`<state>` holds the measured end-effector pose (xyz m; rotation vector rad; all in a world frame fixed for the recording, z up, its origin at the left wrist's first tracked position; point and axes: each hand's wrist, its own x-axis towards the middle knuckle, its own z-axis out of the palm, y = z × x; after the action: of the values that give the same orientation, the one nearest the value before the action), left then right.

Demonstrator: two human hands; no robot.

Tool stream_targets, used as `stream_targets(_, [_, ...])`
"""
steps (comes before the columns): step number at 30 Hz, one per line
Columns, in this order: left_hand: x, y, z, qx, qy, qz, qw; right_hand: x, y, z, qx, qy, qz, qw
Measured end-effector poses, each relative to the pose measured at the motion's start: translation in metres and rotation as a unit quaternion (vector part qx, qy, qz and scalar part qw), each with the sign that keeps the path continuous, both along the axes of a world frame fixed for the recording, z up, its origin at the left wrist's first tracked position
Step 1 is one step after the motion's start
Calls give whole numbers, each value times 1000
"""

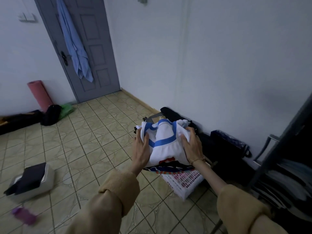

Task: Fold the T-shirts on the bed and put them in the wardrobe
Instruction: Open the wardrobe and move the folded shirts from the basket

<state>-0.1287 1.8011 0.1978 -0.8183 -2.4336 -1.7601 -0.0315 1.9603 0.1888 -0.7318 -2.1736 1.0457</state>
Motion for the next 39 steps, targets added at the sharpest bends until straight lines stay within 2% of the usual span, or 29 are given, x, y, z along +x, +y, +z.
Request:
stream_targets(4, [41,-39,8,-18,-24,10,1000,45,-52,7,-18,-18,-51,998])
stream_targets(8, [80,-68,4,-16,-9,-1,1000,97,-93,6,-23,-18,-87,996])
stream_targets(14, [139,-59,3,-15,1,-53,999,175,-100,12,-15,-2,-163,987])
stream_targets(18, [192,-31,11,-23,-9,-92,995,236,-80,16,12,-1,-193,981])
stream_targets(26, [320,55,-1,-65,-14,-153,986,379,-20,-2,3,6,-259,966])
stream_targets(31, [409,110,-11,-66,-42,-180,981,471,32,-12,20,-29,-280,959])
stream_targets(39, [483,181,-15,-81,-73,-209,972,547,99,-20,16,-22,-302,953])
